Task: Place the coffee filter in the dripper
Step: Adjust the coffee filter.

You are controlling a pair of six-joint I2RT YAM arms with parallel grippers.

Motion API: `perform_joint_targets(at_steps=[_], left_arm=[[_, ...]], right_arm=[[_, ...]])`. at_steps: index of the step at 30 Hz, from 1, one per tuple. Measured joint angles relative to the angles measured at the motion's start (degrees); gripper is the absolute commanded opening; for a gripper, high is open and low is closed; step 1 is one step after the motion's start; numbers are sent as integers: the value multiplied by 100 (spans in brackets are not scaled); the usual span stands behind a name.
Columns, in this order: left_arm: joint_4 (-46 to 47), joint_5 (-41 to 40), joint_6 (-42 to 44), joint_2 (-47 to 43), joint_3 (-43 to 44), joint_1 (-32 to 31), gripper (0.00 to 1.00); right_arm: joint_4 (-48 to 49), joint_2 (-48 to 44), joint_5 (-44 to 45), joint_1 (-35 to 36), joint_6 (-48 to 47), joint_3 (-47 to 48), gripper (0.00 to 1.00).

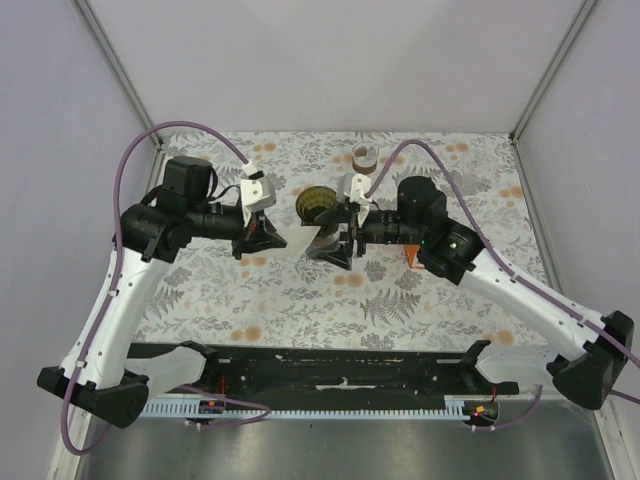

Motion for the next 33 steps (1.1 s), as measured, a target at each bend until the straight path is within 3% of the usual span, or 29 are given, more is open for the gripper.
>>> perform_joint_targets(at_steps=[2,4,8,9,12,14,16,20,23,28,33], left_arm=[[-103,149,61,-2,55,0,2],[-157,282,111,-7,81,-2,2],[-256,404,188,-13,81,0,2],[-269,413,197,-13,81,0,5],[-225,404,170,-15,81,-2,40],[-90,179,-46,-24,83,-2,57],[122,-376,-442,-24,118,-2,65],[428,-1550,-1115,37,413,0,71],[562,-1991,-1534,103,815,0,72],[828,-1978,-2413,168,1427,0,85],[1246,-1491,-3707,354,1567,173,88]], right_arm=[[122,302,-170,76,17,20,58],[223,546,-313,155,55,22,33],[439,693,-542,251,179,22,0],[518,686,-570,262,197,22,0],[656,647,-461,297,229,22,0],[708,575,-98,326,166,-17,0],[787,420,542,402,-7,-118,0],[988,175,2098,658,-507,-234,0],[1436,146,3506,907,-957,-289,0],[2371,223,5171,1176,-1637,-435,0],[3150,555,6046,1537,-2271,-448,0]])
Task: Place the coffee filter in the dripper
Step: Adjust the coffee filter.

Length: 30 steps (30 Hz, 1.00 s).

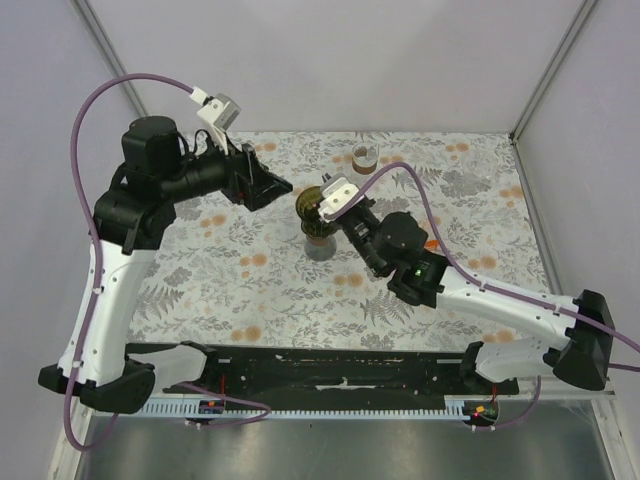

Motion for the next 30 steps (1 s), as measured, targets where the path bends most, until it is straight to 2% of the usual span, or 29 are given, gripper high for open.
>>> perform_joint_targets(at_steps=[6,14,15,17,22,25,27,28,30], left_arm=[[468,127,-1176,407,0,155,89],[1106,223,-1958,531,-323,155,91],[1185,258,-2026,531,-442,155,85],[1261,297,-2149,553,-647,155,56],[1410,424,-2365,610,-942,155,3],[1475,476,-2415,610,-1008,155,2],[1493,492,-2411,608,-1012,155,2],[1484,492,-2393,603,-1012,157,2],[1473,470,-2291,584,-1012,170,2]], right_arm=[[352,404,501,310,-549,0,0],[581,612,730,540,-970,4,0],[586,636,728,560,-1003,4,0],[588,682,730,612,-1073,4,0],[619,761,743,697,-1213,7,0],[625,778,745,708,-1255,7,0],[605,778,723,708,-1270,7,24],[592,776,706,708,-1252,7,43],[433,743,603,708,-1176,7,66]])
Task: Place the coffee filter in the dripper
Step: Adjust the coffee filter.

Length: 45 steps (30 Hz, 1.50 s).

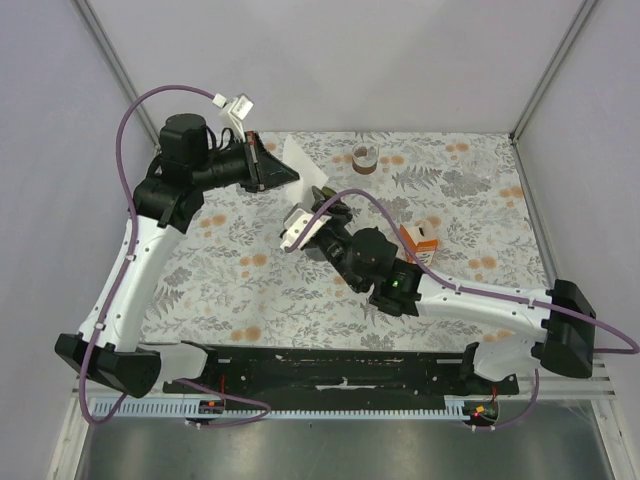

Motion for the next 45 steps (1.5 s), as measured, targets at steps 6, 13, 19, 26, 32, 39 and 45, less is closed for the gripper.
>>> perform_joint_targets(at_steps=[6,13,19,26,32,39,45], left_arm=[[-240,-17,780,-138,2,11,2],[-920,378,2164,-337,173,-17,2],[-1665,898,3399,-518,413,-76,2],[-2232,1401,4210,-647,426,-236,2],[-2529,1620,4577,-651,426,-299,2],[-2612,1888,4710,-651,426,-323,17],[-2966,1963,5180,-658,474,-323,61]], right_arm=[[-1241,-702,-1023,-61,463,-136,96],[-2708,-1980,-3674,-1276,1762,-96,98],[-3447,-2044,-4999,-1808,2496,216,98],[-3853,-1298,-5934,-1829,2879,802,94],[-3969,-778,-6564,-1873,3084,1274,57],[-4028,-332,-7232,-1965,3329,1641,0],[-4153,-315,-7617,-2245,3407,1648,0]])
